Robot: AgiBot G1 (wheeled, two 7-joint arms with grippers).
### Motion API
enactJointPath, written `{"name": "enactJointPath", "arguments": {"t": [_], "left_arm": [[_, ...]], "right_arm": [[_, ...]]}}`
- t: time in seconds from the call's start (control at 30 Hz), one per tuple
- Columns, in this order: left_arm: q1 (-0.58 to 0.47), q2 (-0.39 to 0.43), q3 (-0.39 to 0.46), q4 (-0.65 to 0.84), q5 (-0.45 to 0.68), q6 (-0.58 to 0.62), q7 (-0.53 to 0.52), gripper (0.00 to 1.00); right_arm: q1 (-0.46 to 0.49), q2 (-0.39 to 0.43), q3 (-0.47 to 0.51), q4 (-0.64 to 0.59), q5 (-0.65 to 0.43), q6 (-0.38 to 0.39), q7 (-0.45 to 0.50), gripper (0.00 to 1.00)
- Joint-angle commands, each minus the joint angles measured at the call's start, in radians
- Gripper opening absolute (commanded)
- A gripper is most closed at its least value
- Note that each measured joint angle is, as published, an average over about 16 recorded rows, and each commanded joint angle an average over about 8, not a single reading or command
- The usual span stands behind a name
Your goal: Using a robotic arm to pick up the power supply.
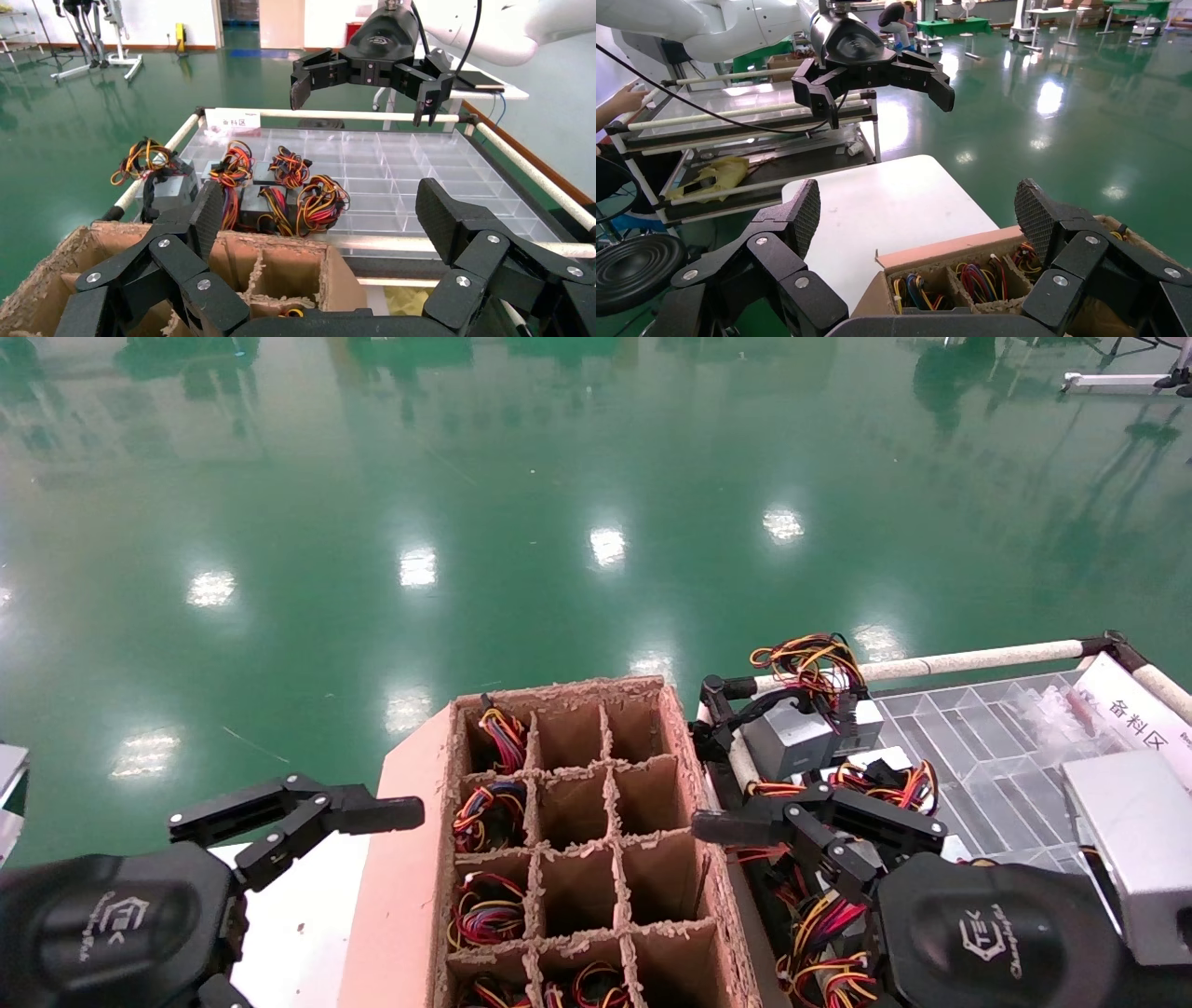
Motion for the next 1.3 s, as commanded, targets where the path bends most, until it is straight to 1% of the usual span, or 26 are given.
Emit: {"name": "enactJointPath", "arguments": {"t": [0.03,1.3], "left_arm": [[0.000,0.000,0.000,0.000,0.000,0.000,0.000,0.00],[0.000,0.000,0.000,0.000,0.000,0.000,0.000,0.00]], "right_arm": [[0.000,0.000,0.000,0.000,0.000,0.000,0.000,1.00],[0.000,0.000,0.000,0.000,0.000,0.000,0.000,1.00]]}}
